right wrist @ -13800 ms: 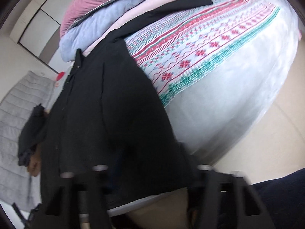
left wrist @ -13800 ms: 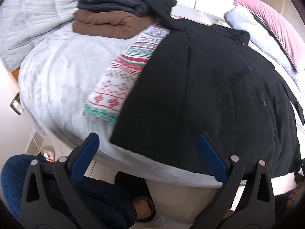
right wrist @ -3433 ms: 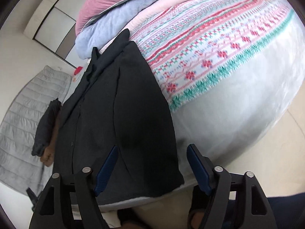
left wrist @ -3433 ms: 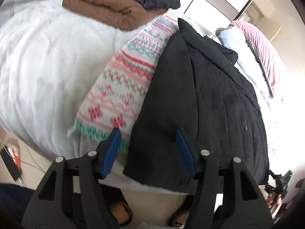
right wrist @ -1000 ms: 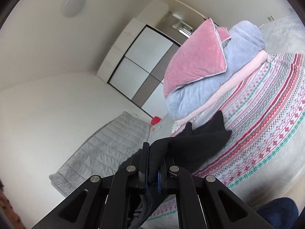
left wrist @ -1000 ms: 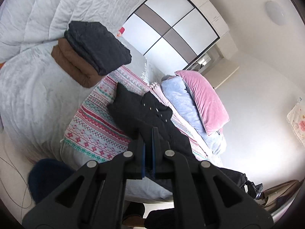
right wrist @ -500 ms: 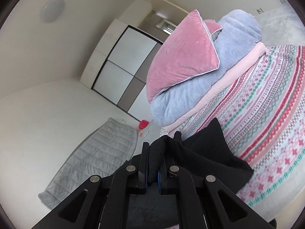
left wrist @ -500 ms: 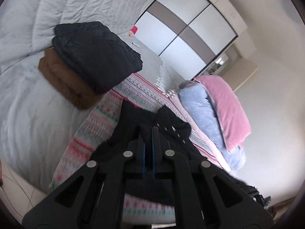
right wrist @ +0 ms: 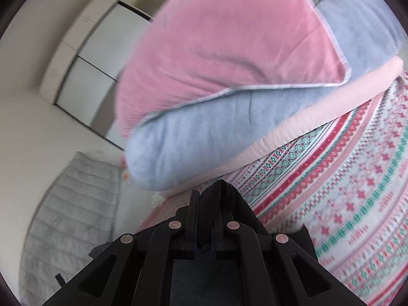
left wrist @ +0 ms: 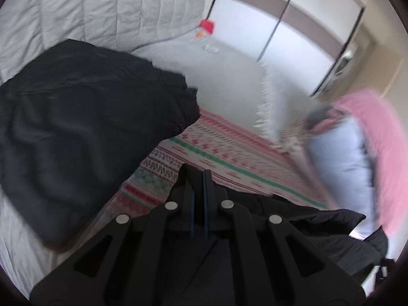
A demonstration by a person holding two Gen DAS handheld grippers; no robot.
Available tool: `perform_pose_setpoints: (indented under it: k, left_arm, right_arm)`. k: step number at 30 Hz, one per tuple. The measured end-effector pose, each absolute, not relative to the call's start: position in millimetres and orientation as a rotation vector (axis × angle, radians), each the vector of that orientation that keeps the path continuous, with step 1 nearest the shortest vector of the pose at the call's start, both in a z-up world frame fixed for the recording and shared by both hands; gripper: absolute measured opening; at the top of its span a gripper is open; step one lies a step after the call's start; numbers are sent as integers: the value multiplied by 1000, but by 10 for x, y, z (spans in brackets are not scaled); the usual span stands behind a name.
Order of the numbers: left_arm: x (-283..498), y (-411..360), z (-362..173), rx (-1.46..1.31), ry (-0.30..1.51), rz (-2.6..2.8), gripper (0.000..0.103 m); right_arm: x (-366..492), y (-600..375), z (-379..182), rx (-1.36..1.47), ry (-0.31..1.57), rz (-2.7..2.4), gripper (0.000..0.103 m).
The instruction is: Fold large clothes
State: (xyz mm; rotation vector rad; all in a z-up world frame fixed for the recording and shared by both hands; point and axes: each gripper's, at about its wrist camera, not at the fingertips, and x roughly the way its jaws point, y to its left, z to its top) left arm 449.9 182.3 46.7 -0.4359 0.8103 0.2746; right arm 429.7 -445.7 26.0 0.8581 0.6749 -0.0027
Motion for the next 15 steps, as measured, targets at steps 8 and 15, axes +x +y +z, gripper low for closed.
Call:
perform_pose_setpoints:
  k: [8,15]
  left_arm:
    - [5407,1713,-535,-361,981,379,7]
    - [5465,1568,-872,-254,1020,349,11]
  right_arm:
    - [5437,-4378,-815,834,892,-160,6]
    - [5605,-4315,-1289,799,956,-206,8]
